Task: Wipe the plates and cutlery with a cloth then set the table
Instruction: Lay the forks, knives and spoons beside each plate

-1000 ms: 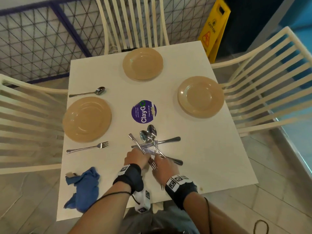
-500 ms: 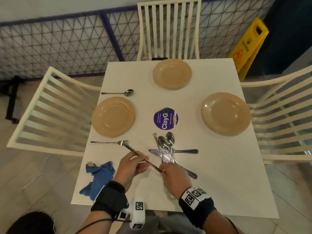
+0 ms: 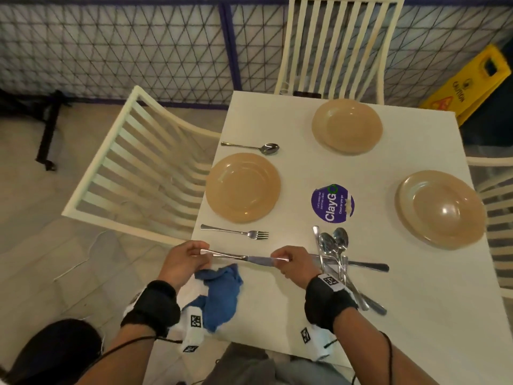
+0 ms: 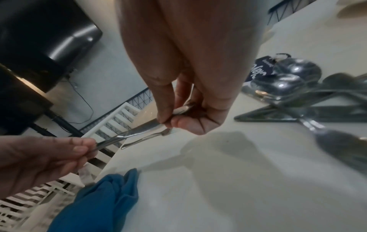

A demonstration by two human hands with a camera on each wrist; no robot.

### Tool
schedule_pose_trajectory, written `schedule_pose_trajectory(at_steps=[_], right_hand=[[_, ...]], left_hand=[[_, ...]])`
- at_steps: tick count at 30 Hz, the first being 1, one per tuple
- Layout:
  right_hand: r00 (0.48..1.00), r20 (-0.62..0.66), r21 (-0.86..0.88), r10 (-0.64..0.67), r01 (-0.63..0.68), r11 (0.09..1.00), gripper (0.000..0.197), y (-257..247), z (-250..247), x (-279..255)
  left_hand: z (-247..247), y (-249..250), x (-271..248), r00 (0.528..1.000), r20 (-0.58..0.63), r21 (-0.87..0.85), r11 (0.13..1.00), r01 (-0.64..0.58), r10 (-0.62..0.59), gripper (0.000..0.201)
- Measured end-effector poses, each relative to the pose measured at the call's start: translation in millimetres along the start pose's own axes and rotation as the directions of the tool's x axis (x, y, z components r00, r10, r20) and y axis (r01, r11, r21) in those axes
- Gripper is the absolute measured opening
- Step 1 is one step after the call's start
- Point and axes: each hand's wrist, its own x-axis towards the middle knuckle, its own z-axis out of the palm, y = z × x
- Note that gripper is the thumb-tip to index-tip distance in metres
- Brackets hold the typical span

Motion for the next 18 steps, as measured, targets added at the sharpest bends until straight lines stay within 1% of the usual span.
schedule_pose_trajectory(at_steps=[2, 4, 7, 10, 13, 15, 16, 18], right_hand=[[0.998, -0.006, 0.019, 0.061, -0.061, 0.998, 0.007, -5.3, 16.1, 10.3], [0.99, -0.021, 0.04, 0.139, -0.138, 0.99, 0.006, -9.5, 30.0, 19.0], [0.964, -0.065, 0.087, 0.257, -0.251, 0.964, 0.013, -11.4, 45.8, 29.3], [0.932, -0.124, 0.146, 0.341, -0.323, 0.935, 0.013, -13.0, 54.0, 34.5], [0.894, -0.164, 0.198, 0.416, -0.384, 0.902, 0.025, -14.5, 57.2, 37.4], [0.874, -0.2, 0.222, 0.443, -0.4, 0.889, 0.028, -13.6, 58.8, 40.2], [0.865, -0.218, 0.228, 0.452, -0.405, 0.885, 0.029, -12.6, 59.4, 41.5], [0.851, -0.242, 0.233, 0.467, -0.417, 0.879, 0.031, -11.0, 61.4, 43.3]], left_hand=[[-15.2, -2.5, 17.6, 0.998, 0.022, 0.195, 0.979, -0.063, 0.06, 0.023], [-26.1, -4.2, 31.6, 0.993, 0.064, 0.361, 0.926, -0.113, 0.096, 0.026], [-34.5, -3.8, 47.3, 0.986, 0.107, 0.499, 0.851, -0.163, 0.126, 0.026], [-39.5, -4.4, 57.8, 0.974, 0.139, 0.579, 0.783, -0.227, 0.18, 0.019], [-42.1, -7.5, 67.0, 0.955, 0.174, 0.65, 0.701, -0.294, 0.239, 0.019], [-41.5, -10.2, 70.7, 0.943, 0.199, 0.692, 0.644, -0.327, 0.266, 0.016], [-41.3, -11.9, 72.5, 0.938, 0.205, 0.702, 0.626, -0.339, 0.278, 0.015], [-41.2, -15.2, 75.0, 0.931, 0.204, 0.695, 0.625, -0.355, 0.303, 0.014]])
